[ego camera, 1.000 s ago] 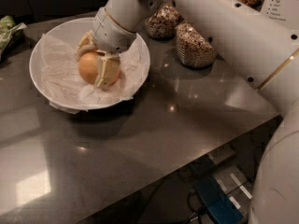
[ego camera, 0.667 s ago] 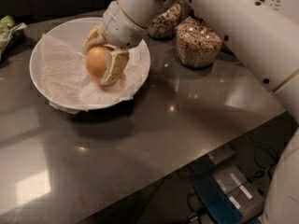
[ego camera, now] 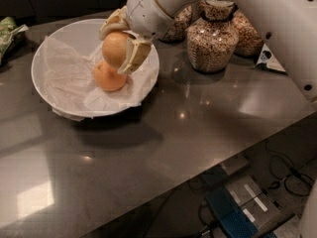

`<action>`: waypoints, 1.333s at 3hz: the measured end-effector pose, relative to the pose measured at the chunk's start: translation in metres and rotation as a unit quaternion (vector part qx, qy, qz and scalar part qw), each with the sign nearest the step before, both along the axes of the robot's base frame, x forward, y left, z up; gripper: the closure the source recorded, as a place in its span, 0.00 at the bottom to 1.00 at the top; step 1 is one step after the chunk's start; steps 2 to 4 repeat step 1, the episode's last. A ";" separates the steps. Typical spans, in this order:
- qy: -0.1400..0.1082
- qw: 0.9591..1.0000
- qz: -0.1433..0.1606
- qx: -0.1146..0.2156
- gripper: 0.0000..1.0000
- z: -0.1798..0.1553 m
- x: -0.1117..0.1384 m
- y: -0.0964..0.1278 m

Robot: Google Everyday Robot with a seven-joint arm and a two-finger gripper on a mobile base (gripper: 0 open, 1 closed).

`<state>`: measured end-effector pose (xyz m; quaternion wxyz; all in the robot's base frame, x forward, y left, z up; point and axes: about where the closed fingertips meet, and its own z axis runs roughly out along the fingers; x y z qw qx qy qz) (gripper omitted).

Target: Pick orange from white bowl

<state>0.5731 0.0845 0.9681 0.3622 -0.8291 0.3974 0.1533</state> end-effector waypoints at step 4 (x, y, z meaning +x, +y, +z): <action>0.000 1.000 0.000 0.000 1.00 0.000 0.000 0.000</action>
Offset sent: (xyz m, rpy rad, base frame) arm 0.0000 0.0000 0.0000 0.0000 0.0000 0.0000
